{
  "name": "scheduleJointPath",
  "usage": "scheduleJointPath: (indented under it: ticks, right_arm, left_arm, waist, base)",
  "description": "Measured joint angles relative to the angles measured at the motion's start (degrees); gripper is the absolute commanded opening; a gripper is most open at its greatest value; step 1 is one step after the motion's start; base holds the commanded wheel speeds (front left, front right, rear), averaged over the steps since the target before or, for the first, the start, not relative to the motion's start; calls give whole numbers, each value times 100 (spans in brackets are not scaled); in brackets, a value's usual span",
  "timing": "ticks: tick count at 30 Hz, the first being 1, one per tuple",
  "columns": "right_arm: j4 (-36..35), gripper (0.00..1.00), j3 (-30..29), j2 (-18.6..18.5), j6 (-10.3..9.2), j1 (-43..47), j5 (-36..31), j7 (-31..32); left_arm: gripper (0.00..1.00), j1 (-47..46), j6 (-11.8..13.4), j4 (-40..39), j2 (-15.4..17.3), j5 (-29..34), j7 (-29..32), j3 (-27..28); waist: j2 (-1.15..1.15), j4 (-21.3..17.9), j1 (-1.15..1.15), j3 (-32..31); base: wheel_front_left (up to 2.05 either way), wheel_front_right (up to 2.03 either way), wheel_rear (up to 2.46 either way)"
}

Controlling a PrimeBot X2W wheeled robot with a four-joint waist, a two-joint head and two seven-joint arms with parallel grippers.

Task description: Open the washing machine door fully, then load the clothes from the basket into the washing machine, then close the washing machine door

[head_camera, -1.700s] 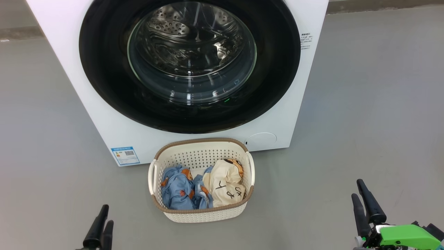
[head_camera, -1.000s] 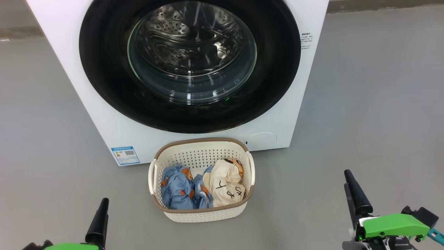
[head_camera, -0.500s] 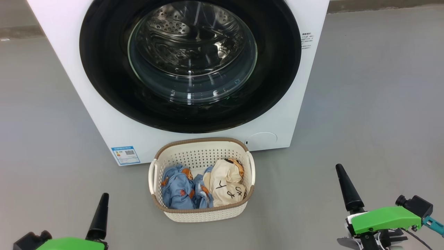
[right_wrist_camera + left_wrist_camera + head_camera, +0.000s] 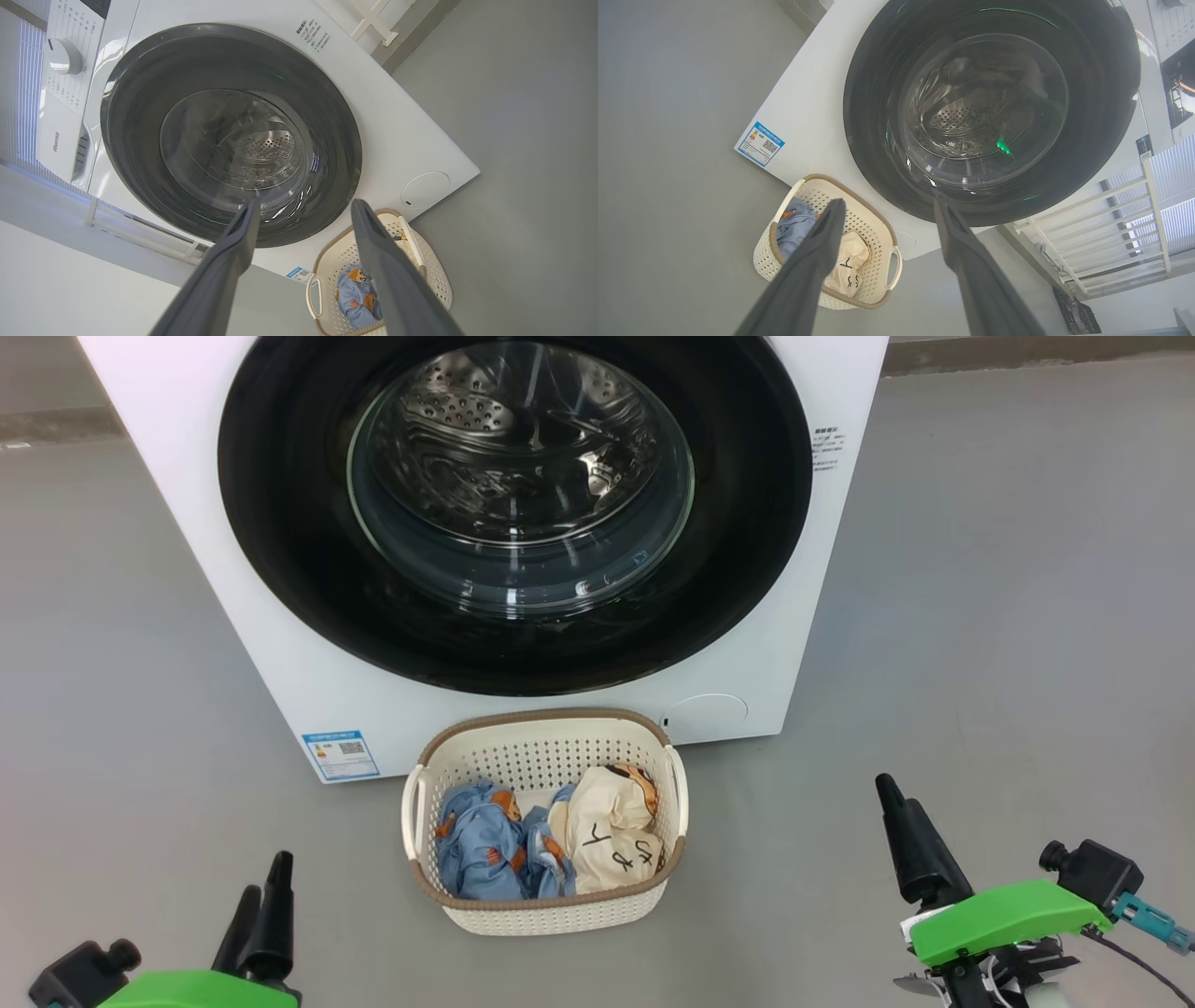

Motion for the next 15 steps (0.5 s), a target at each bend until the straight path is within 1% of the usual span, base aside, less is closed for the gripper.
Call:
scheduleJointPath:
  ticks: [15]
  right_arm:
    - [305,100,4,-3,0,-115,-1220,-249]
  left_arm:
    - [100,-96,-5,25,9,1296,-233,104]
  waist:
    - [0,22,0,6]
  base:
    - [0,0,0]
